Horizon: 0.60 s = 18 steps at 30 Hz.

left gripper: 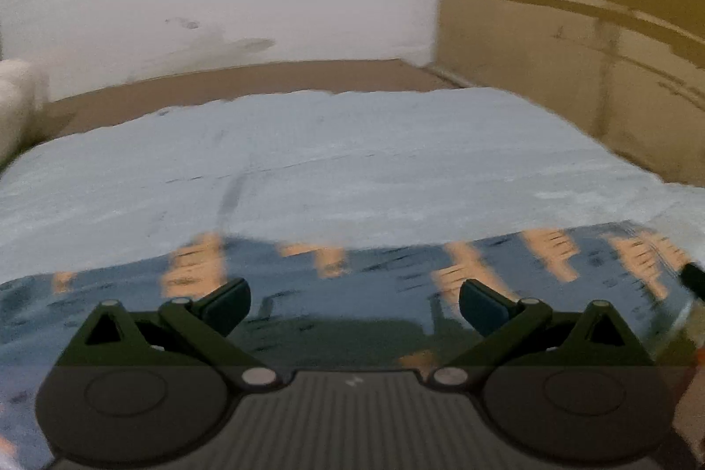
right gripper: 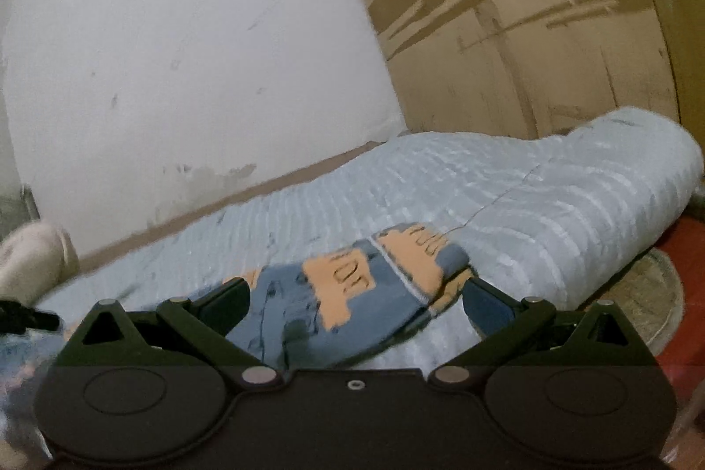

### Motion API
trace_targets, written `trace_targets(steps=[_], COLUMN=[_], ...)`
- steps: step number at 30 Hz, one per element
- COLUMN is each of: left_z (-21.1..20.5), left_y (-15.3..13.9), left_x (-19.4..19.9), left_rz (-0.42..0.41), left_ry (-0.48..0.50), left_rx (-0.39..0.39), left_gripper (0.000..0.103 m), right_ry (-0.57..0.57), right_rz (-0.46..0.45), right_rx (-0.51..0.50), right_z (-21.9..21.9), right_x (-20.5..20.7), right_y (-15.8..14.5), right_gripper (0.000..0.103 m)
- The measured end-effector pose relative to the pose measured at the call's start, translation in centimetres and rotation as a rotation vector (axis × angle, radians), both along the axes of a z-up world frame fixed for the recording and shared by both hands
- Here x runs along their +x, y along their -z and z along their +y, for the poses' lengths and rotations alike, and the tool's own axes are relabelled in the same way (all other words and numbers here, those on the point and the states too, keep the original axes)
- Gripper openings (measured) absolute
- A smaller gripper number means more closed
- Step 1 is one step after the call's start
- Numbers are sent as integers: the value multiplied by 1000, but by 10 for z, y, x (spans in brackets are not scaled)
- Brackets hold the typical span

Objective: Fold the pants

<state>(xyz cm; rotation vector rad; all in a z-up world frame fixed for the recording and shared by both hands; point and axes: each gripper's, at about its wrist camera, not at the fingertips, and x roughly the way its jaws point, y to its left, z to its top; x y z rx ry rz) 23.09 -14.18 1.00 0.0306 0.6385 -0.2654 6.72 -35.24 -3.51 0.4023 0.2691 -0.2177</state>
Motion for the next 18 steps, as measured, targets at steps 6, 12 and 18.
trace_targets(steps=[6, 12, 18], left_z=[-34, -30, -24], left_y=[16, 50, 50], left_x=[15, 22, 19], left_rz=[28, 113, 115], left_ry=[50, 13, 24], left_rx=[-49, 18, 23], left_gripper=[102, 102, 102], right_ry=[59, 60, 58], right_rz=[-26, -46, -65], right_rx=[102, 138, 214], right_z=[-16, -11, -13], right_x=[4, 3, 3], right_y=[8, 10, 11], right_gripper=[99, 88, 76])
